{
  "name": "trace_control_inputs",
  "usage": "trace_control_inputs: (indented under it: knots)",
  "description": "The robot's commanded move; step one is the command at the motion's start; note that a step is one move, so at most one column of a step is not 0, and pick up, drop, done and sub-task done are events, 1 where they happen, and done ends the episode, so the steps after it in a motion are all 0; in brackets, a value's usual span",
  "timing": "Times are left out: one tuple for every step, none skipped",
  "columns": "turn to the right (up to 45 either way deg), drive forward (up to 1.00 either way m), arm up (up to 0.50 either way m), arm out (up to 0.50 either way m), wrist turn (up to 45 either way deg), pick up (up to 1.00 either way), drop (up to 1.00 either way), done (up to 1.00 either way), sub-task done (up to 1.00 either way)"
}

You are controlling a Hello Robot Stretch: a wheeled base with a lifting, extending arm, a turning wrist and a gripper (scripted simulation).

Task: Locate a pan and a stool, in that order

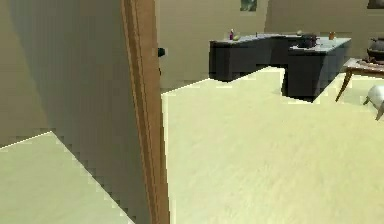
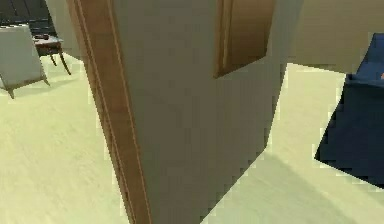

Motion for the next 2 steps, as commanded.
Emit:
trace_control_inputs:
  knots:
    - [0.0, 0.25, 0.0, 0.0, 0.0, 0.0, 0.0, 0.0, 0.0]
    - [39.0, 0.0, 0.0, 0.0, 0.0, 0.0, 0.0, 0.0, 0.0]
